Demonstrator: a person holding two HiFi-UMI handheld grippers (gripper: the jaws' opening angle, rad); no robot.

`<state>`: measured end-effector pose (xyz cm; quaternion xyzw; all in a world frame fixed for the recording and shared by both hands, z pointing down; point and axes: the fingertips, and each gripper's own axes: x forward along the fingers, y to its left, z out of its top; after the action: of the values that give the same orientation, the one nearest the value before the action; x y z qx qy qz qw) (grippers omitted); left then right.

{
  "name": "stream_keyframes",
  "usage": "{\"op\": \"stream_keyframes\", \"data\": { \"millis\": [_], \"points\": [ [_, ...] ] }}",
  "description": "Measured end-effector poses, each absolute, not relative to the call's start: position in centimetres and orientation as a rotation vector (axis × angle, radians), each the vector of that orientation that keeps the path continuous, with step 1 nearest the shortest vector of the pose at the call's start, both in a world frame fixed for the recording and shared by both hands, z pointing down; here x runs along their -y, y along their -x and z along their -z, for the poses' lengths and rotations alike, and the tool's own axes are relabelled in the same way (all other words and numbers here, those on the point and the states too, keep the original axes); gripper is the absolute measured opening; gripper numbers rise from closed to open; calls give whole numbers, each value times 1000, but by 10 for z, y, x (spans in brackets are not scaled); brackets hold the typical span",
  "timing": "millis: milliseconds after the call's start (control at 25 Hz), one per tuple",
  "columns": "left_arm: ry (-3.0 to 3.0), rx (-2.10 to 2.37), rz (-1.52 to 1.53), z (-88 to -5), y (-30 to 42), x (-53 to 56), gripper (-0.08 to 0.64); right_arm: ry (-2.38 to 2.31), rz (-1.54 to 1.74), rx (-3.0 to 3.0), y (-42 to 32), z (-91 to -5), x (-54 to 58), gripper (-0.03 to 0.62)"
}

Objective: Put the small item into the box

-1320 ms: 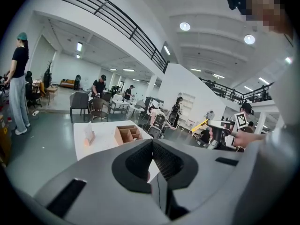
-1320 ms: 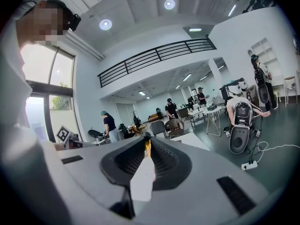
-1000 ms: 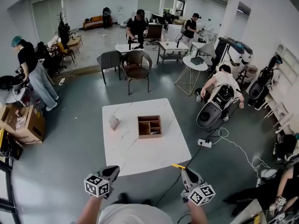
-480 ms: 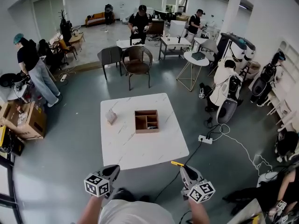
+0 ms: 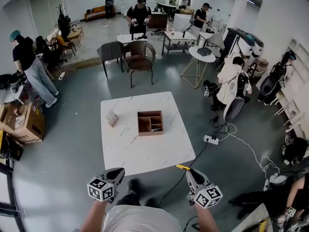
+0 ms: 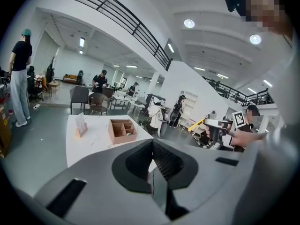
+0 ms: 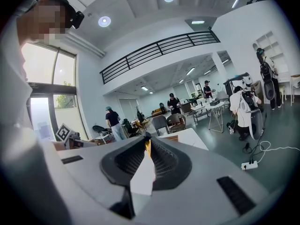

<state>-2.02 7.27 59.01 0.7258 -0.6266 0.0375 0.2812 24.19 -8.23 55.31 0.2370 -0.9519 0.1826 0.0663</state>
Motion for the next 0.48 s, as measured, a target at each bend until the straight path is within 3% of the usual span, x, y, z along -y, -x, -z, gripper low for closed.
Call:
{"op": "stream_keyframes", "data": {
  "millis": [480],
  "points": [
    [-1987, 1582, -126, -598, 90, -18, 14, -770, -563, 2828, -173, -555, 113, 55]
  ]
}}
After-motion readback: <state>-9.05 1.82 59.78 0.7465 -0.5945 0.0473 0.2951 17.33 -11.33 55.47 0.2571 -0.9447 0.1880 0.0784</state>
